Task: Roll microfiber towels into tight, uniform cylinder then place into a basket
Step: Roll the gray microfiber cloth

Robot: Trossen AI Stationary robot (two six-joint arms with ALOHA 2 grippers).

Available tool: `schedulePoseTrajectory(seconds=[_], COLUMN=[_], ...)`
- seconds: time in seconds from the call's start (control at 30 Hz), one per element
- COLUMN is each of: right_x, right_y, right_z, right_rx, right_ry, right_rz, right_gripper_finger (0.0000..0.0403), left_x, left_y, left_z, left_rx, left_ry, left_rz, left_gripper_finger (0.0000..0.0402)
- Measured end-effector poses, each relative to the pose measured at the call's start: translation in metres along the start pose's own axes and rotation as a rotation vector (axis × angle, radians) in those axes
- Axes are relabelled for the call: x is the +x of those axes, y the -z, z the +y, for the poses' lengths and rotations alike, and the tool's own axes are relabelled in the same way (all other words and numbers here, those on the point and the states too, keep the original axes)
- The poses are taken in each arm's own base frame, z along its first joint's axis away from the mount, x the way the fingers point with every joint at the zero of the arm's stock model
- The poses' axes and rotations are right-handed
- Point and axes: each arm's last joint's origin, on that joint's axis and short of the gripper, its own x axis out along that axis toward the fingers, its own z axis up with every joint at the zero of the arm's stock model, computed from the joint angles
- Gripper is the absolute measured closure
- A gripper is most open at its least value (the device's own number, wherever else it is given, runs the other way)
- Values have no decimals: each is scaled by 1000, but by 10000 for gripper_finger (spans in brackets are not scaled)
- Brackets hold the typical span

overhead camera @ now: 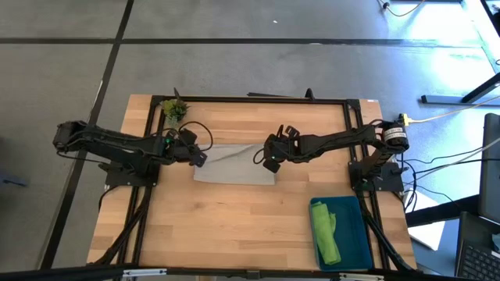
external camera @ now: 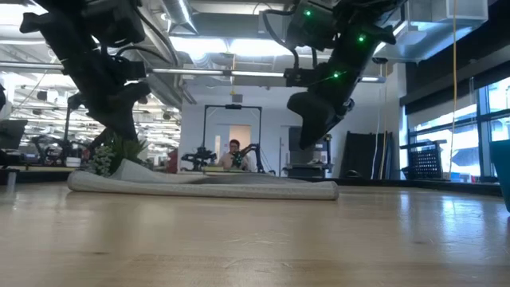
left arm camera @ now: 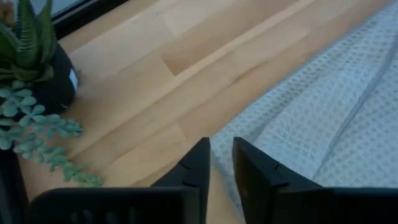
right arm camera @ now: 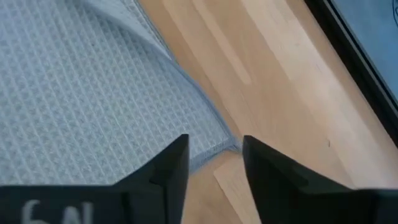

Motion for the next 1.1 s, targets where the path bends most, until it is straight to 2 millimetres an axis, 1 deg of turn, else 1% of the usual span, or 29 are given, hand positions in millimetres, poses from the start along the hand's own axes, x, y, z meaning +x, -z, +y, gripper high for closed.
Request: schedulePoseTrajectory(seconds=[0.13,0.23,0.33,0.47,0.57,0.67,0.87,1.1], right_x=[0,-2,-3,0,6,15,30,37], right_y=[1,0,1,5,12,18,26,24], right_z=[3,8,20,42,54,61,67,60], right_rx=[-22,-18,-43,-128,-160,-171,-180,-168], right_ry=[-65,-198,-342,-438,-449,-442,-424,-408], right_rz=[17,38,48,23,40,67,111,123], right_gripper_finger=[222,214,213,212,212,212,212,212], left_x=[3,2,-1,-6,-9,-11,-7,3], left_y=[-3,-3,1,11,23,34,53,74], left_z=[3,0,-7,-18,-28,-35,-41,-45], left_rx=[-22,-31,53,164,258,319,368,393], left_ry=[-16,26,119,235,348,399,386,328], left_rz=[-1,12,60,111,147,167,216,301], left_gripper_finger=[315,310,312,314,314,314,314,315])
